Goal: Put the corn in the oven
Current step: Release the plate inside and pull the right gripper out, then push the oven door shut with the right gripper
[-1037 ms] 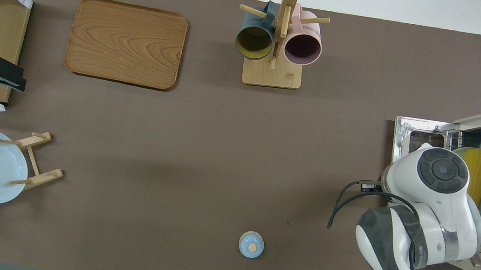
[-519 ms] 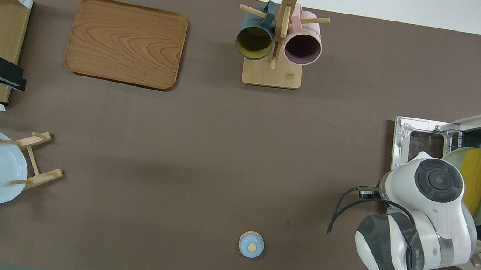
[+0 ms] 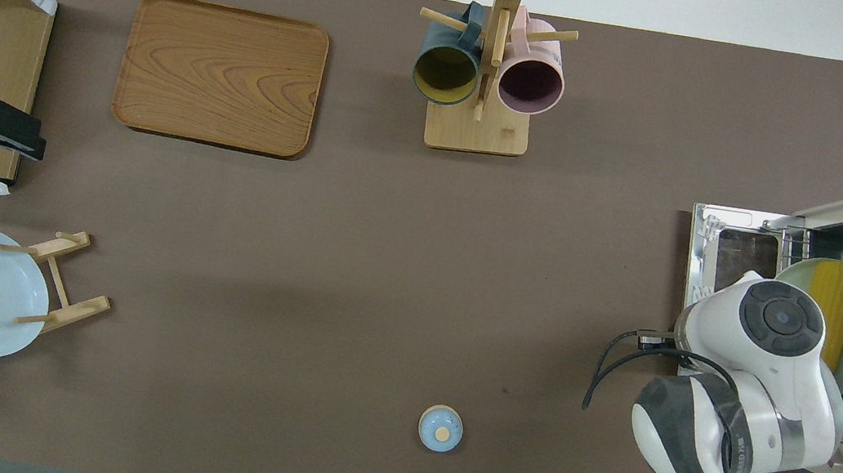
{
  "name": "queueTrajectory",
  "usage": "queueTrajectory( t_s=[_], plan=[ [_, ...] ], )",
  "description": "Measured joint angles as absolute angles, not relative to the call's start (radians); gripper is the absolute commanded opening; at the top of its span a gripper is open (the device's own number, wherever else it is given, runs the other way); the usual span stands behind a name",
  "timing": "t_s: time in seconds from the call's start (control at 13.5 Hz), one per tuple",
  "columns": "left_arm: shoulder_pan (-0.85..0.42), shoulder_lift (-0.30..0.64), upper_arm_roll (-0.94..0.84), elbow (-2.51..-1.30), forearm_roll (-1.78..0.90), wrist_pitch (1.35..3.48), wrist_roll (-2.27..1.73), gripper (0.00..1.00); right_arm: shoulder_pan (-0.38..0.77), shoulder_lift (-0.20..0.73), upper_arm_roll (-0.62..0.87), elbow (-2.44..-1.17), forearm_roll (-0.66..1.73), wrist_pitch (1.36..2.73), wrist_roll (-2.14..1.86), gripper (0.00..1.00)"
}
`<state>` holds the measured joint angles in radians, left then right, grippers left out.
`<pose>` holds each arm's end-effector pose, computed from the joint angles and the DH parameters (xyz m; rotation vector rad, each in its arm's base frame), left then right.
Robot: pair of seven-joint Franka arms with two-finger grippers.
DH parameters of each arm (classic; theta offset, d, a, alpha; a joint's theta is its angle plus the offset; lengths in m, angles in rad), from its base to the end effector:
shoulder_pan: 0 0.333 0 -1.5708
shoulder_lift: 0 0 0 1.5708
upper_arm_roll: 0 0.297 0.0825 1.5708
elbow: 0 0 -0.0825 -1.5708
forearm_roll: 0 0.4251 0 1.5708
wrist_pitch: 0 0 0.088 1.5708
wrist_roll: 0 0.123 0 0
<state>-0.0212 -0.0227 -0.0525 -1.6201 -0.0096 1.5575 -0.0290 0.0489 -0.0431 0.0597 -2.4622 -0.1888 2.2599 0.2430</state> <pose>0.5842 -0.0446 0.5765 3.1338 -0.0699 -0.0632 0.4785 0.0445 0.2340 2.9712 -0.0041 -0.1972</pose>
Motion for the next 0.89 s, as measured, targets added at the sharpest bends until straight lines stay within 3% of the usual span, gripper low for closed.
queueTrajectory(
  t_s=[0.22, 0.89],
  plan=[
    [-0.021, -0.023, -0.052, -1.62, -0.01, 1.557, -0.029, 1.0, 0.053, -0.045, 0.064, -2.432, -0.223, 2.193, 0.243, 0.0],
    [-0.021, -0.023, -0.052, -1.62, -0.01, 1.557, -0.029, 1.0, 0.021, -0.061, 0.069, -2.16, -0.306, 1.826, 0.086, 0.0]
  ],
)
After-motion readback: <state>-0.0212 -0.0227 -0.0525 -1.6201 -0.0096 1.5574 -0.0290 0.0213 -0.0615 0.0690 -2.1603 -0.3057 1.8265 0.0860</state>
